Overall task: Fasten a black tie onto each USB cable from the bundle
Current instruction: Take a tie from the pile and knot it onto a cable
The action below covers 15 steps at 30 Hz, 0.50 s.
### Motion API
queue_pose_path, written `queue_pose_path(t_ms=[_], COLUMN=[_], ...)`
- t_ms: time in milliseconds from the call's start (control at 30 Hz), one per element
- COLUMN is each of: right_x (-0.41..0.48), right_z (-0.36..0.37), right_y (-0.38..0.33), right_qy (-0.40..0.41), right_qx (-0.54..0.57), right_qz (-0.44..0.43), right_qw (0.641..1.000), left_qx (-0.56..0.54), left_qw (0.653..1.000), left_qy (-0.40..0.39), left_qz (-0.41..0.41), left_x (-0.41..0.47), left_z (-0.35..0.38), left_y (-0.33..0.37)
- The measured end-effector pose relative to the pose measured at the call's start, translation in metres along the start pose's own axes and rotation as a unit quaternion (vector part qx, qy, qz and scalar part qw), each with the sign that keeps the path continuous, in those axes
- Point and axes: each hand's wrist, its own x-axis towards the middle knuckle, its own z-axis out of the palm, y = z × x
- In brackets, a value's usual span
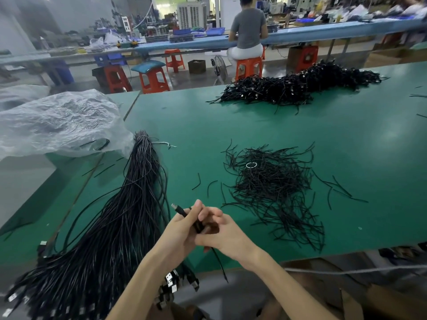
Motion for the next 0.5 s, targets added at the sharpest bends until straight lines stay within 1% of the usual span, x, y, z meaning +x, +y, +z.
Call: queue_pose_path(t_ms=[100,167,267,333,400,500], right_x=[-0.001,-0.001,-0.001,0.000,0.001,0.006], right_z=[0.004,0.006,0.005,0.002,0.001,0.000], right_y=[0.010,0.016,0.023,0.026,0.028,0.029], right_qy=[0.023,0.046,0.061,0.049,0.044,0.054], right_qx=[0.019,0.024,0.035,0.023,-0.004,-0.037], right_qz=[0.020,0.030,0.035,0.027,0.016,0.000], right_qw=[0.999,0.998,0.997,0.998,0.999,0.998], left_qx=[-0.025,-0.021,0.003,0.055,0.107,0.153], left_qw=[1.000,0.999,0.994,0.990,0.986,0.985], left_qy=[-0.019,-0.042,-0.106,-0.129,-0.129,-0.077], left_qz=[-0.001,-0.004,0.004,-0.001,-0.007,0.000], left_x=[-0.002,-0.004,-0.009,-0.012,-0.014,-0.017], left_z=[-0.004,-0.010,-0.023,-0.033,-0.040,-0.038], left_y=[-0.008,-0.011,-0.010,-0.006,-0.001,0.003])
